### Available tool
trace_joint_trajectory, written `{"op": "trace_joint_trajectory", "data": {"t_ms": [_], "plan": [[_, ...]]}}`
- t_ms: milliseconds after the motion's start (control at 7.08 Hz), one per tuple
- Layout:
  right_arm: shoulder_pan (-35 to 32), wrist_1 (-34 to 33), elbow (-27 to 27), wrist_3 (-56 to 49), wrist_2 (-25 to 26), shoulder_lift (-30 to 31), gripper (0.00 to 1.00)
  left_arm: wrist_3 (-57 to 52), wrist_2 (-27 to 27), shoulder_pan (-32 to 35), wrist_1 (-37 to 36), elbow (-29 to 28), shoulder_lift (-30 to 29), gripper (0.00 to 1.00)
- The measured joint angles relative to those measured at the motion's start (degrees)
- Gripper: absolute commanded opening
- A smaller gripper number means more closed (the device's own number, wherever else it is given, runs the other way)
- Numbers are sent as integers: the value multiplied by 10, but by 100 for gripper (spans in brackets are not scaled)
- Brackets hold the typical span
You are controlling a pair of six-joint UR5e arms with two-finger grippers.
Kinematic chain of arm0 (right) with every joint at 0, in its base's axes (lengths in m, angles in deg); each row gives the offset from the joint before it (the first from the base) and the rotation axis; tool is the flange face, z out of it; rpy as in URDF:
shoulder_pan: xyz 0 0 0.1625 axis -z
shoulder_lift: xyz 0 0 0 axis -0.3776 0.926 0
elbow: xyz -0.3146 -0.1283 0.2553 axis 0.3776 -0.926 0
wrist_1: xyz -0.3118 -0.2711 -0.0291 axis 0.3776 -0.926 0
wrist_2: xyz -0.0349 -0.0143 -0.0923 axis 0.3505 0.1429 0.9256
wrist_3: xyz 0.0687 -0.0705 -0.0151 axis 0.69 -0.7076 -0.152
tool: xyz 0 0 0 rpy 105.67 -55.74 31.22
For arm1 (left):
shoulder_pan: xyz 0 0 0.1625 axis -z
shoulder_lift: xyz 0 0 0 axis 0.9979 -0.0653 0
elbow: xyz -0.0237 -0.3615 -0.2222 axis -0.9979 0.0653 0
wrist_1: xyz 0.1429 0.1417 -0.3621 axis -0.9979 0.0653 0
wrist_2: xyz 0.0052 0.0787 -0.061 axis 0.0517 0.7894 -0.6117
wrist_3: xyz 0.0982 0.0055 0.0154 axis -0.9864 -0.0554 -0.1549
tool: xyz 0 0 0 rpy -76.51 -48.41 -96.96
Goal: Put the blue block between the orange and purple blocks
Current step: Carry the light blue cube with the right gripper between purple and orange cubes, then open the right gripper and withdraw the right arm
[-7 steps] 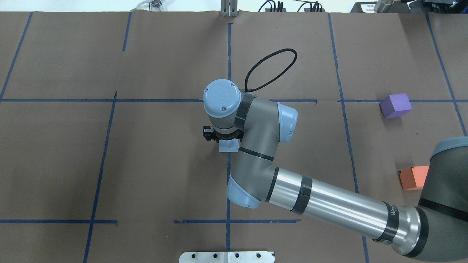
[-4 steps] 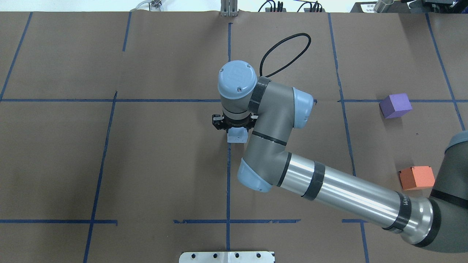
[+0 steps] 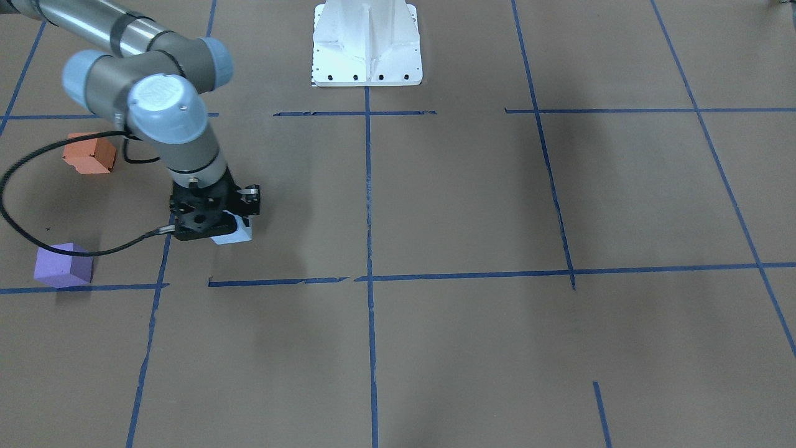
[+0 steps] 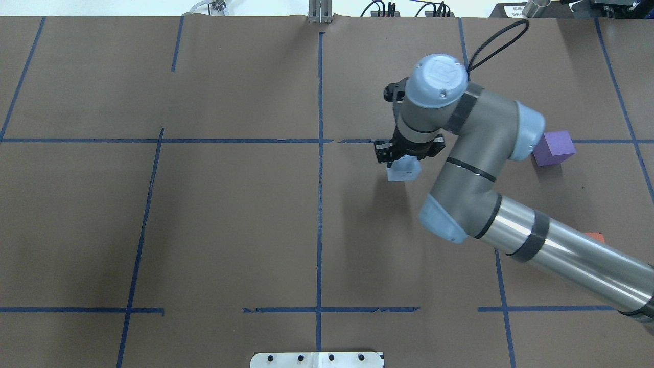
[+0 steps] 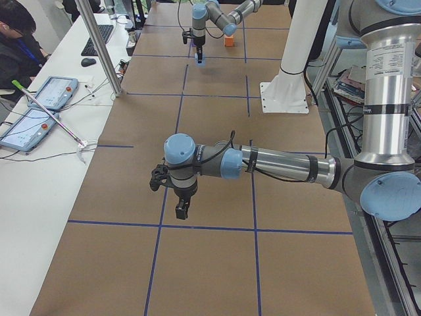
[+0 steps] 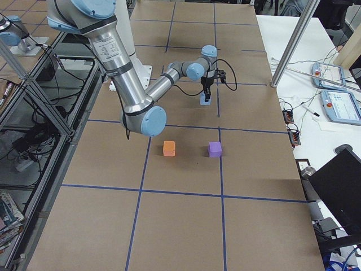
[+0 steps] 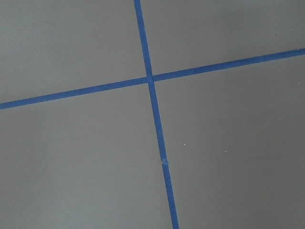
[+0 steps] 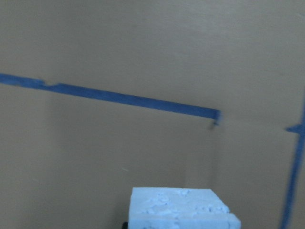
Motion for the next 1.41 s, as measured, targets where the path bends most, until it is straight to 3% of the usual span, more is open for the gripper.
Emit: {"op": "trace_joint_trajectory", "data": {"t_ms": [283, 565, 707, 848, 989, 1413], "plan": [[-53, 38, 58, -42, -31, 131, 31, 0, 0, 0, 0, 0, 0, 100], [-81, 126, 62, -46, -56, 222, 32, 0, 0, 0, 0, 0, 0, 100], [-85, 142, 61, -47, -60, 249, 43, 0, 0, 0, 0, 0, 0, 100], [-86, 147, 60, -47, -61, 262, 75, 0, 0, 0, 0, 0, 0, 100], [-86, 149, 57, -47, -61, 268, 100, 0, 0, 0, 0, 0, 0, 100], [-109, 148, 63, -63, -74, 269, 100, 0, 0, 0, 0, 0, 0, 100]]}}
